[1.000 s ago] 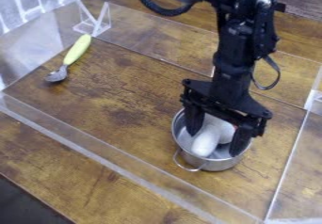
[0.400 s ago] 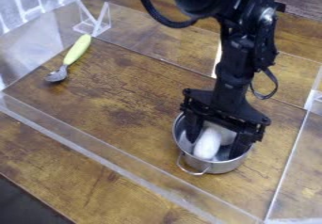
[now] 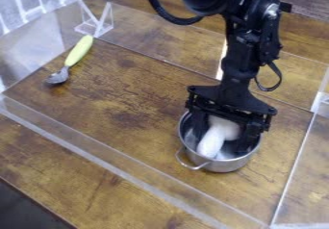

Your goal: Put the mushroom in the silver pot

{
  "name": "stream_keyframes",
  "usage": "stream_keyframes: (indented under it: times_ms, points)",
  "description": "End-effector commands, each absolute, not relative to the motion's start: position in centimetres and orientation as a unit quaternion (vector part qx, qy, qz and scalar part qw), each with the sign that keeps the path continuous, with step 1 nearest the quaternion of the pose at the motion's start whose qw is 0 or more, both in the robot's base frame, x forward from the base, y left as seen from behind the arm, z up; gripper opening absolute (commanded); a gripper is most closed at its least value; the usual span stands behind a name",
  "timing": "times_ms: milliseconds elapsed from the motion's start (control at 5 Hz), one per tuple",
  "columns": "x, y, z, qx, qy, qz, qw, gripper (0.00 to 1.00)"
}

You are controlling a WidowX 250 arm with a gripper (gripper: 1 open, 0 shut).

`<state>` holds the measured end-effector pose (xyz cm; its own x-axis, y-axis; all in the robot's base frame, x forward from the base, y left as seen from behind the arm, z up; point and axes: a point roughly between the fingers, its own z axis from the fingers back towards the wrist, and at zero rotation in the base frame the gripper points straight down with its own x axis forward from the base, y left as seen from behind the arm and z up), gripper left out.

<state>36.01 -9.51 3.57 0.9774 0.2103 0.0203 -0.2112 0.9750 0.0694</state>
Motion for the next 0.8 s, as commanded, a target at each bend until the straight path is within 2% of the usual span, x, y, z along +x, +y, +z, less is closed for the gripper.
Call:
stream_keyframes:
  times_ms: [0,400,600]
  points:
    - [37.5,-8.9,5.6,0.026,-0.039,0.109,0.993,1.0]
    - [37.5,-9.7,5.5,0.028,-0.041,0.094,0.994,1.0]
    - [37.4,-9.6,6.7,0.027,-0.048,0.078,0.995,1.0]
